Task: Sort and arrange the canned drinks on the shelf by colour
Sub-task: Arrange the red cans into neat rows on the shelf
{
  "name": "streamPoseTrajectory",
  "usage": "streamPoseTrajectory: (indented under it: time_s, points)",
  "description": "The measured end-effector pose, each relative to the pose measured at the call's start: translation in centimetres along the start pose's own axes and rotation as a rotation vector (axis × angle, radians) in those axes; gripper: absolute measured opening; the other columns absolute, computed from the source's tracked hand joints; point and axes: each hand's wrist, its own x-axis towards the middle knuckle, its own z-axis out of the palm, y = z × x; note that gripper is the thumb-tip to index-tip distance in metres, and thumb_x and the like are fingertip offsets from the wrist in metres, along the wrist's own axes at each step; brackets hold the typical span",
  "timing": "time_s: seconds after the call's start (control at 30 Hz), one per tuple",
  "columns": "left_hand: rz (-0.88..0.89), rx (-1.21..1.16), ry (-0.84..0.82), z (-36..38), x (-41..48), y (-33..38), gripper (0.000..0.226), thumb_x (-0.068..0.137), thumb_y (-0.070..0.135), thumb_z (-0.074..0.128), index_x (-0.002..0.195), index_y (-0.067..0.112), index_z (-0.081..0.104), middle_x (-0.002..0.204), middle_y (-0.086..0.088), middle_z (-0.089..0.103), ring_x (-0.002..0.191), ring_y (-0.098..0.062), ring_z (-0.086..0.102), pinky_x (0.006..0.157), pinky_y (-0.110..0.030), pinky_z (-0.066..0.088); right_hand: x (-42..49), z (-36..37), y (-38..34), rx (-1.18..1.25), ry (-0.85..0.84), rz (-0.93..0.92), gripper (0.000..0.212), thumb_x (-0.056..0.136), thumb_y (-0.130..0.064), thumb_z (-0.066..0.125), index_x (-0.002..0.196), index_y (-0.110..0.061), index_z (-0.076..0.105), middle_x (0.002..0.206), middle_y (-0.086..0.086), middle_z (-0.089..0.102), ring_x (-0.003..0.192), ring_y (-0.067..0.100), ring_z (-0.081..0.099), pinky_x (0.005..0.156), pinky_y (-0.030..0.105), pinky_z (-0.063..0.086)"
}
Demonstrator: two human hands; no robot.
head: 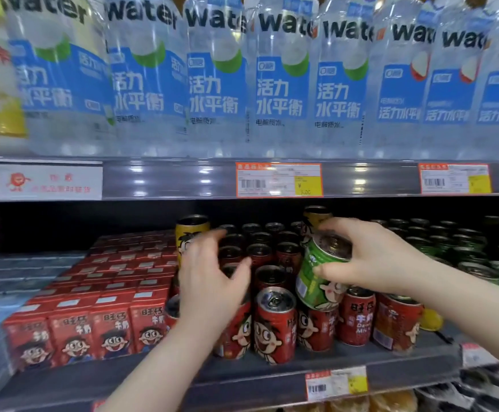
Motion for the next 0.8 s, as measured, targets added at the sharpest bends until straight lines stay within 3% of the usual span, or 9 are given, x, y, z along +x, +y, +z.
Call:
streamPoseTrajectory:
  time_s: [0.13,0.23,0.3,0.47,0.63,0.8]
  points:
    - [-0.38,0.29,-0.111,-1.5,6.0,-3.2,0.098,0.069,0.054,0.071,0.143,0.008,0.025,0.148,-0.019,0.028,0.137,-0.035,0.026,0.108,-0.043,0.029,-1.2,0.4,-0.9,-0.03,0.0,0.04,0.075,0.066,-0.052,0.067,0.134,-0.032,0.043,0.136,-0.01,0.05,0.121,0.012,0.05,0.098,0.03,0.044]
    - [-0.494,0.172,-0.241,-0.6,8.1,-5.5,0.119,0.062,0.057,0.076,0.148,0.01,0.009,0.147,-0.019,0.033,0.133,-0.036,0.035,0.106,-0.046,0.037,-1.6,0.8,-1.6,-0.059,0.002,0.051,0.074,0.068,-0.053,0.066,0.134,-0.032,0.041,0.136,-0.01,0.049,0.12,0.012,0.05,0.096,0.027,0.044]
    - [-0.514,0.067,-0.289,0.2,8.4,-6.3,0.113,0.064,0.05,0.078,0.147,0.009,0.013,0.139,-0.019,0.046,0.124,-0.036,0.047,0.1,-0.044,0.043,-1.7,1.0,-2.1,-0.071,0.004,0.057,0.073,0.069,-0.053,0.065,0.135,-0.033,0.041,0.135,-0.011,0.049,0.118,0.012,0.051,0.093,0.026,0.045]
    - [-0.449,-0.015,-0.202,0.6,7.7,-6.5,0.081,0.067,0.038,0.08,0.13,0.007,0.04,0.123,-0.019,0.058,0.109,-0.037,0.057,0.088,-0.041,0.05,-2.6,1.0,-3.0,-0.095,-0.003,0.085,0.075,0.071,-0.052,0.065,0.138,-0.031,0.037,0.14,-0.01,0.045,0.122,0.013,0.048,0.095,0.027,0.044]
    - [-0.243,-0.281,-0.065,-0.1,4.3,-2.7,0.071,0.063,0.034,0.082,0.12,0.017,0.045,0.117,-0.012,0.057,0.108,-0.03,0.055,0.091,-0.042,0.047,-4.4,0.0,-2.8,-0.072,0.008,0.117,0.074,0.073,-0.05,0.065,0.138,-0.03,0.037,0.14,-0.01,0.044,0.124,0.012,0.046,0.097,0.028,0.042]
    - [-0.111,-0.533,-0.237,0.4,-0.1,4.2,0.067,0.064,0.025,0.083,0.12,0.029,0.047,0.113,0.005,0.059,0.101,-0.014,0.057,0.085,-0.028,0.045,-7.0,-2.1,-0.4,-0.089,0.014,0.172,0.072,0.073,-0.051,0.066,0.136,-0.031,0.039,0.136,-0.01,0.048,0.119,0.012,0.049,0.094,0.03,0.044]
